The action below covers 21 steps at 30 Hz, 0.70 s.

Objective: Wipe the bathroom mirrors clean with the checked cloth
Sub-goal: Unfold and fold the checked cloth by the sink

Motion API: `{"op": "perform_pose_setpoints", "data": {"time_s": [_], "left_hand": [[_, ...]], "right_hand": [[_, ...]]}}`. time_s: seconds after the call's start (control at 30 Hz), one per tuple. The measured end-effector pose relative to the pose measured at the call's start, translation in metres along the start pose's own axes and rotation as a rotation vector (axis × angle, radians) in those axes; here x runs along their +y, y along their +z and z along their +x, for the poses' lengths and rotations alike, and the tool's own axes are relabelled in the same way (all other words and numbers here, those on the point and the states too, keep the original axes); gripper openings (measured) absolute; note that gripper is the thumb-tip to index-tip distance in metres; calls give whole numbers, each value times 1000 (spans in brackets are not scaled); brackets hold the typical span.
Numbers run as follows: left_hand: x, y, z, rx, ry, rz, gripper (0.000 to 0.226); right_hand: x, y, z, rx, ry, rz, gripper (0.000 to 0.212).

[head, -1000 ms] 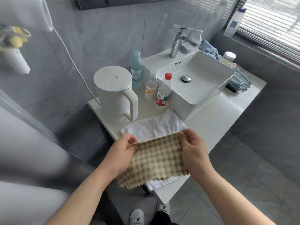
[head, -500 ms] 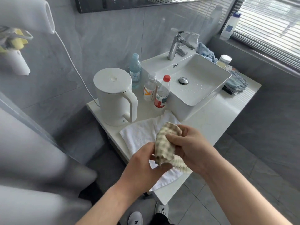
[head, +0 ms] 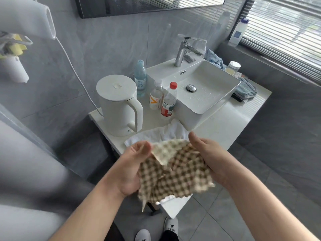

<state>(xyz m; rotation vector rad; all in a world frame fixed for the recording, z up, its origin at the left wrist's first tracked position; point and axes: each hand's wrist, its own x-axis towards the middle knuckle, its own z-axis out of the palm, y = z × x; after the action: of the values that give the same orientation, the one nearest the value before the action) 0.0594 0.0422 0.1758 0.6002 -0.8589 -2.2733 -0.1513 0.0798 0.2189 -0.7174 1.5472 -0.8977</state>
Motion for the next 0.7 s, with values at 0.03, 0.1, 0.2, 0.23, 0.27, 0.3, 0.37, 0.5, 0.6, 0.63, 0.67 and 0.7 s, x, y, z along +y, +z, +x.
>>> {"op": "perform_pose_setpoints", "data": {"time_s": [0.03, 0.1, 0.2, 0.23, 0.27, 0.3, 0.37, 0.5, 0.6, 0.63, 0.67, 0.7], "left_hand": [[6, -3, 1, 58, -15, -11, 79], [13, -6, 7, 225, -32, 41, 71], [20, 0, 17, 296, -60, 97, 51], [20, 1, 21, 292, -75, 106, 50], [20, 2, 24, 289, -91, 111, 51], [19, 3, 28, 296, -104, 114, 52], [19, 4, 35, 329, -114, 110, 52], [14, -2, 44, 424, -13, 153, 39], [5, -13, 39, 367, 47, 283, 66], [1, -17, 38, 352, 48, 329, 80], [-4, -20, 37, 345, 44, 352, 88], [-10, -24, 37, 352, 37, 362, 89]], "right_hand": [[0, -6, -1, -30, -23, -64, 62], [0, -14, -6, -105, -71, -253, 83], [4, -22, -6, -225, -164, -317, 73], [5, -20, -6, -274, -208, -259, 52], [6, -17, -7, -312, -242, -195, 34], [7, -13, -7, -323, -271, -131, 24], [8, -5, -8, -297, -268, 26, 15], [0, 0, -12, -316, -155, 215, 18], [-6, 0, -16, -312, -148, 342, 29], [-8, 0, -17, -315, -156, 373, 27], [-11, 0, -18, -319, -166, 393, 22], [-13, 1, -19, -315, -176, 406, 16]]}}
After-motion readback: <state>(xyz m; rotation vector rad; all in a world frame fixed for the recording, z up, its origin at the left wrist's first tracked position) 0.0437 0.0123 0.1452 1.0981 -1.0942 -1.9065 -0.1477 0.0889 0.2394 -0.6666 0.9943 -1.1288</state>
